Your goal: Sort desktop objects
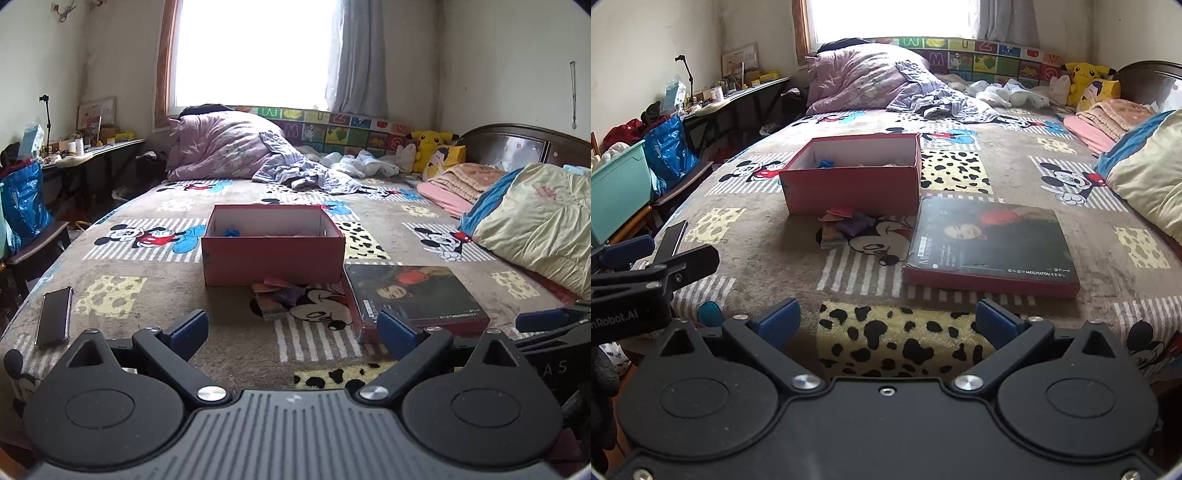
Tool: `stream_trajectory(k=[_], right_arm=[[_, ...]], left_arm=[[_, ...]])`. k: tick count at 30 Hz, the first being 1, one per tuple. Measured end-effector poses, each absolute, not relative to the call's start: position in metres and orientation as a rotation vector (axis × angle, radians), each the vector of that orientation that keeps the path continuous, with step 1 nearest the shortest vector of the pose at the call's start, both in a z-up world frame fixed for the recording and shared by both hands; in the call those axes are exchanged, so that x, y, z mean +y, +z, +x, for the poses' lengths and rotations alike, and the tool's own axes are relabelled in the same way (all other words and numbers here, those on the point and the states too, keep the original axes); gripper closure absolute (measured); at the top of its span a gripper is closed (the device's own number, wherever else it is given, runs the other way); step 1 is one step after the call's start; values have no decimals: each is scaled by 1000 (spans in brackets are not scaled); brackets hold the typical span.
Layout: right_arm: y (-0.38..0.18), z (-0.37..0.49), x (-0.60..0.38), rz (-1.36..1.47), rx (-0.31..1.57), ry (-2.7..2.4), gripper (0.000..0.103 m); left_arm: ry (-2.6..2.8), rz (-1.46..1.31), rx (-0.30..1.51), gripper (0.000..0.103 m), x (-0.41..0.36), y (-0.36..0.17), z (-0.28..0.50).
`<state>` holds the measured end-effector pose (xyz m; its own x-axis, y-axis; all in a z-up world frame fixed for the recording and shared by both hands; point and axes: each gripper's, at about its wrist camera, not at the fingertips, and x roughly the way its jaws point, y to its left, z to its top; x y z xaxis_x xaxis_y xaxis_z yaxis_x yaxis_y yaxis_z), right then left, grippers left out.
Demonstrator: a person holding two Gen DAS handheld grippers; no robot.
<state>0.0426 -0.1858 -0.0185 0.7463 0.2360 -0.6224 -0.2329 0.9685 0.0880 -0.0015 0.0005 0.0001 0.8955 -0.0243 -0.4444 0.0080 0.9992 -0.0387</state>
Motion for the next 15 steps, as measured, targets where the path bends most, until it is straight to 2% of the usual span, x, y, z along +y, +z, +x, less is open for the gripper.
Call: stream_trajectory(k=[15], right_arm=[[-23,46,-190,-5,690,248,1]], left_arm=[[-27,-56,492,5,2,-5,4]])
